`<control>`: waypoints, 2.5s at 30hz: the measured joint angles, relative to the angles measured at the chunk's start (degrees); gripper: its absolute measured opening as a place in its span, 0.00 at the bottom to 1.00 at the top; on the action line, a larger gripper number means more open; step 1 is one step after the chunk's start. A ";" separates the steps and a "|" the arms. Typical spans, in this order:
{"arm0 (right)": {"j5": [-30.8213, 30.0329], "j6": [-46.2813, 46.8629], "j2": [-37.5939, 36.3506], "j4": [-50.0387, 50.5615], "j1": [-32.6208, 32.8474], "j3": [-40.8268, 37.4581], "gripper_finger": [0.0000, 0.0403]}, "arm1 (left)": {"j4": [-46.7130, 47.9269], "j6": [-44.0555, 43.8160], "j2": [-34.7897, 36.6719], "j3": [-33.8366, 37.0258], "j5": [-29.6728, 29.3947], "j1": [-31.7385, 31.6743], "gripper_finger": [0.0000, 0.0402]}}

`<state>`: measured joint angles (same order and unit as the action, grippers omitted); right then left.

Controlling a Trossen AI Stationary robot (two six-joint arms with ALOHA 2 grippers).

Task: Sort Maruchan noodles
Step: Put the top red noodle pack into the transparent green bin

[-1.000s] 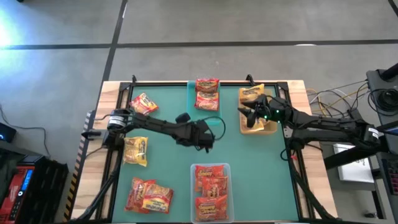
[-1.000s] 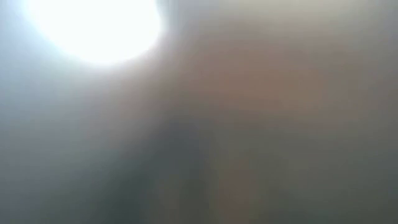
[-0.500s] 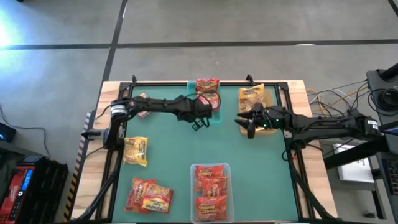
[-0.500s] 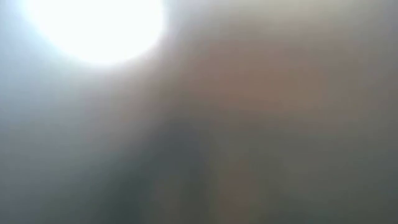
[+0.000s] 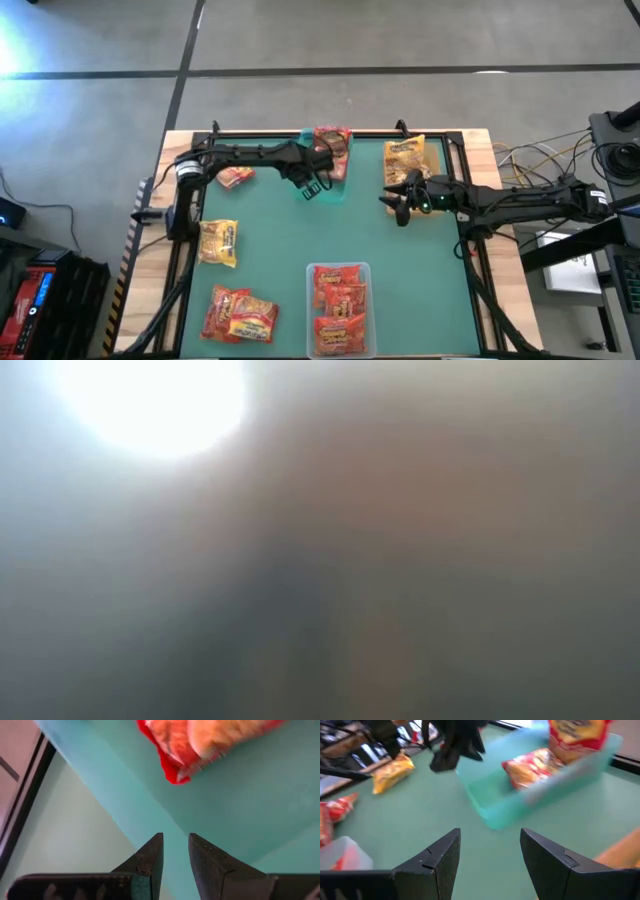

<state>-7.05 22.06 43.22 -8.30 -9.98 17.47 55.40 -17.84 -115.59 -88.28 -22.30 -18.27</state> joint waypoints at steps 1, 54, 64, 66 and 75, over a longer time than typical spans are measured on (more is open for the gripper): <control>-0.50 0.04 0.01 0.53 0.00 0.00 0.48 | 0.03 0.02 0.30 0.41 0.94 -0.95 0.19; -3.52 4.01 14.33 -6.66 5.49 -0.02 0.48 | -40.75 -15.66 18.30 33.75 8.36 2.62 0.19; -13.47 3.16 20.07 -9.90 5.24 1.15 0.48 | -37.33 -15.67 19.72 30.99 -4.52 1.85 0.19; -16.61 1.06 20.97 -7.48 4.89 3.06 0.48 | -40.41 -15.68 19.04 30.98 -4.53 1.63 0.19; -20.35 -5.51 28.19 4.38 3.93 14.27 0.48 | -42.86 -15.67 15.54 31.01 -2.30 1.65 0.19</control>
<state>-27.40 16.56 71.40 -3.92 -6.04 31.75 12.54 -33.51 -100.04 -57.27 -24.59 -16.62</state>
